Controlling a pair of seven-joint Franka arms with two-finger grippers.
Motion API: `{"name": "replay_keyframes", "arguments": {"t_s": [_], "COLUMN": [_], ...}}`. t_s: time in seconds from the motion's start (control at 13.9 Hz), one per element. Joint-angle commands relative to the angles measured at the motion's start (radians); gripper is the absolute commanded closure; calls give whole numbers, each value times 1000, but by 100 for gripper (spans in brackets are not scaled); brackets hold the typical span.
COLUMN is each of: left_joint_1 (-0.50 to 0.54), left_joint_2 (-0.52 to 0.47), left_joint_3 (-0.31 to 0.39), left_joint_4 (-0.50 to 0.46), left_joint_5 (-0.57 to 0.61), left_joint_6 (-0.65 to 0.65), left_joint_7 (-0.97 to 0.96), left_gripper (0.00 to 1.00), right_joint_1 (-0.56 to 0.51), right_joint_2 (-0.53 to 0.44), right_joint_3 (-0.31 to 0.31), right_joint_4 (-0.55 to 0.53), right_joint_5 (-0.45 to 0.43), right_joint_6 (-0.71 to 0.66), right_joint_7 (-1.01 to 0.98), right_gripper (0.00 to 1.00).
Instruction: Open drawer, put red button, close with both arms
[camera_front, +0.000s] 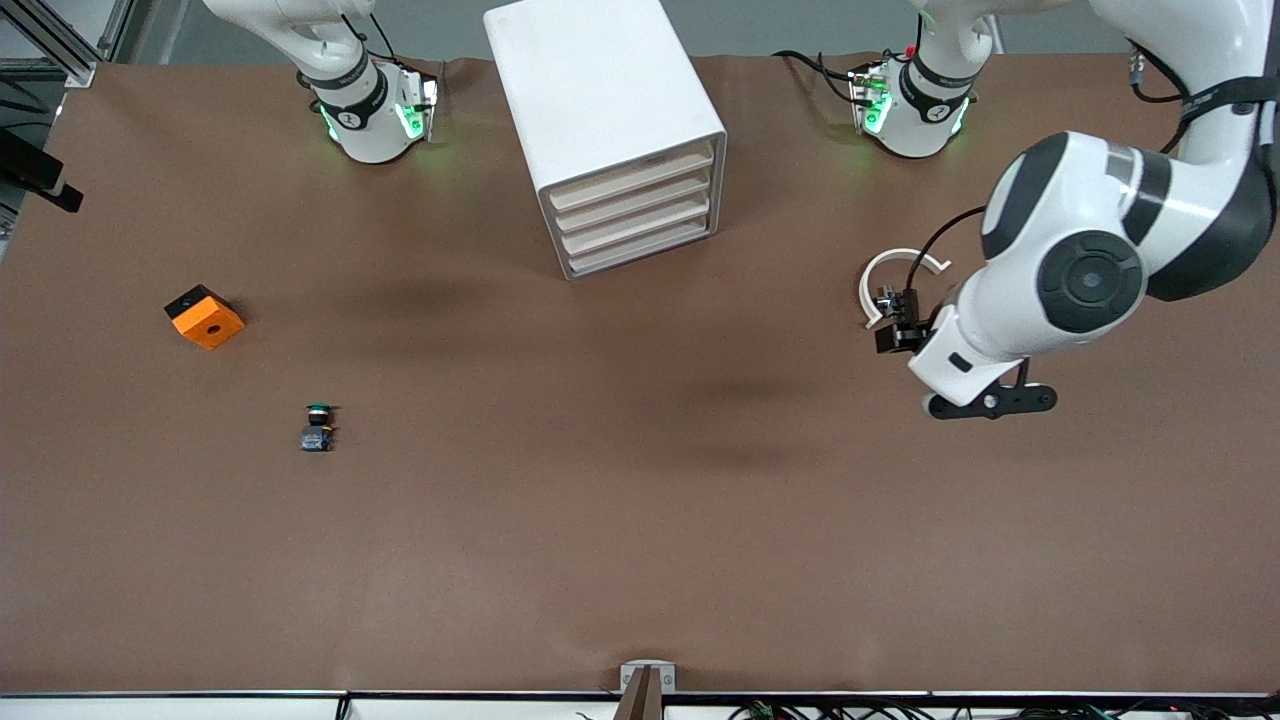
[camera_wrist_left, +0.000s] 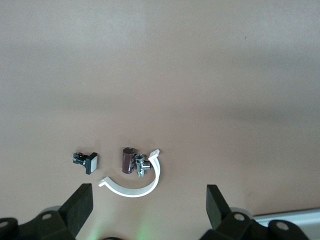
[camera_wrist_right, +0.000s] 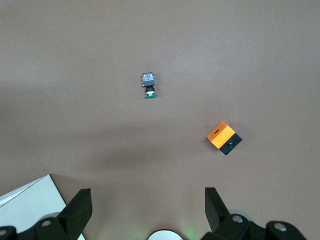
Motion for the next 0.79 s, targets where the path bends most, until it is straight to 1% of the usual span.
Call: {"name": "replay_keyframes", "arguments": {"t_s": [0.0, 0.07, 0.14, 0.22, 0.29, 0.36, 0.5, 0.58, 0.72], "left_joint_1": [31, 24, -4, -51, -82, -87, -78, -76, -70], "left_joint_2": [-98, -128, -157, -189, -215, -241, -284, -309, -361], "left_joint_3": [10, 42, 95, 167, 218, 237, 243, 258, 270], "left_joint_4": [-85, -105, -125, -151, -179, -205, -237, -255, -309], "left_joint_5": [-34, -44, -71, -91, -100, -100, -102, -102, -102], "left_joint_6": [-9, -12, -12, -12, -12, -12, -10, -12, -1], "left_joint_7": [86, 106, 138, 179, 203, 218, 221, 221, 241], "left_gripper": [0, 0, 0, 0, 0, 0, 0, 0, 0], "right_joint_1": [-8, -8, -8, -8, -8, -8, -8, -8, -8], "right_joint_2": [-20, -20, -20, -20, -20, -20, -20, -20, -20], "right_joint_3": [3, 3, 3, 3, 3, 3, 3, 3, 3], "right_joint_4": [-19, -19, -19, -17, -19, -19, -19, -19, -19], "right_joint_5": [4, 4, 4, 4, 4, 4, 4, 4, 4], "right_joint_6": [3, 3, 3, 5, 5, 5, 3, 3, 3], "right_joint_7": [-61, -66, -66, -65, -65, -63, -63, -63, -62], "right_gripper": [0, 0, 0, 0, 0, 0, 0, 0, 0]}}
